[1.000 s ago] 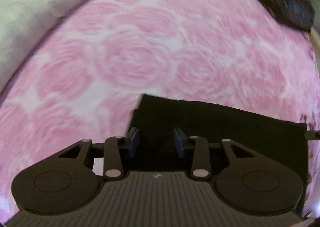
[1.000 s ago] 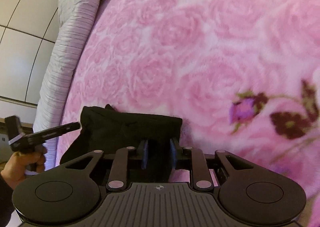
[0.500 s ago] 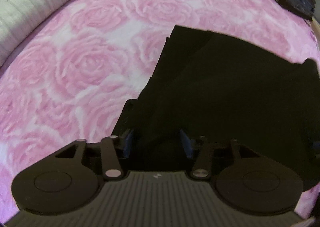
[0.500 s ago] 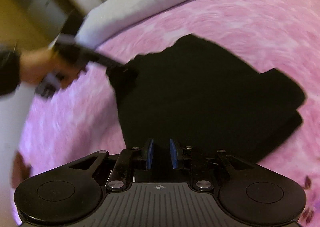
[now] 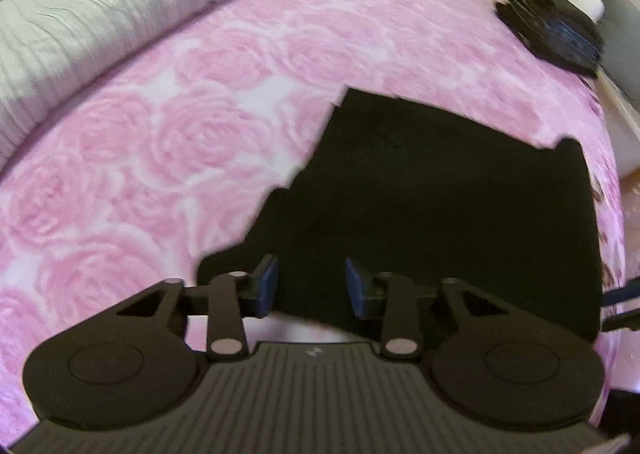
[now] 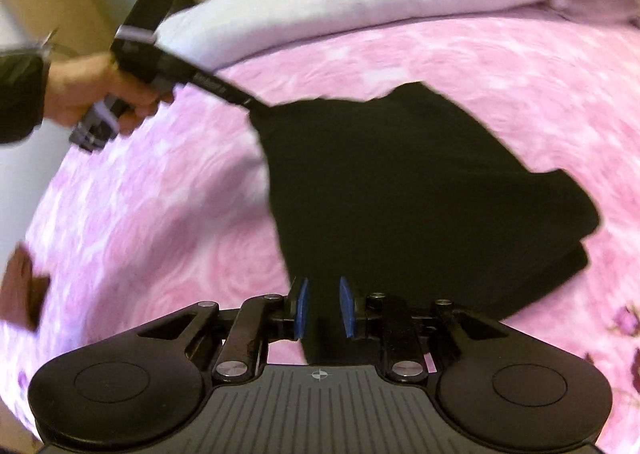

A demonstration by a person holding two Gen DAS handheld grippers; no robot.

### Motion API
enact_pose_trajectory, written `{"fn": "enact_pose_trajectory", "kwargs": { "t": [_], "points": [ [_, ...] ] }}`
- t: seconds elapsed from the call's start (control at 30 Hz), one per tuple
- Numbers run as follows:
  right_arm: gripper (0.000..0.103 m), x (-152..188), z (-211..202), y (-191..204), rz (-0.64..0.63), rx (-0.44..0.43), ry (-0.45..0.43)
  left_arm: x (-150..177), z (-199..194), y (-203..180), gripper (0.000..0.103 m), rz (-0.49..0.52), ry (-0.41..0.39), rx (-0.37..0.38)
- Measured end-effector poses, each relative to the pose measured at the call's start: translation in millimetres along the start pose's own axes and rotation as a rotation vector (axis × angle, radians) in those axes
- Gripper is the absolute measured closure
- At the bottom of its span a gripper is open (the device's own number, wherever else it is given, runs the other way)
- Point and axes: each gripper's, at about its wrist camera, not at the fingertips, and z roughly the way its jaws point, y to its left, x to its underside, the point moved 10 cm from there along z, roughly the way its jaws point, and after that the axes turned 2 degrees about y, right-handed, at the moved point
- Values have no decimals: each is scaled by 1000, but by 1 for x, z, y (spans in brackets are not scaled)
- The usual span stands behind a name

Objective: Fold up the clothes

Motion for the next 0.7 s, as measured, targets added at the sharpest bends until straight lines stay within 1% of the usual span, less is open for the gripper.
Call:
{"fn": "enact_pose_trajectory", "kwargs": {
  "t": [0.07,0.13,0.23,0.27,0.33,0.4,0.43,0.53,0.6,0.63,0.7],
  "points": [
    [81,7,18,0,-4,19,37,-1,14,3,78,-16,18,8],
    [81,12,37,-5,7,35,72,-1,28,6,76,-32,36,15],
    [81,11,47,-11,27,31,83,-3,50,10,76,-56,64,27],
    [81,10,47,-11,30,29,86,-3,56,11,76,-63,73,30],
    [81,11,42,-13,33,18,95,-3,51,11,77,-46,89,27],
    [81,14,34,-12,26,12,106,-3,41,9,79,-9,89,5],
    [81,18,30,-11,15,11,108,-3,37,9,82,8,89,-6],
    [82,26,29,-9,-35,18,113,0,52,14,86,-15,111,-32],
    [82,28,34,-7,-66,26,119,-3,62,12,88,-12,117,-47],
    [82,28,35,-7,-70,26,121,-6,65,11,89,-4,120,-56],
    [82,27,32,-9,-35,10,130,-7,62,10,90,21,132,-61]
  ]
}}
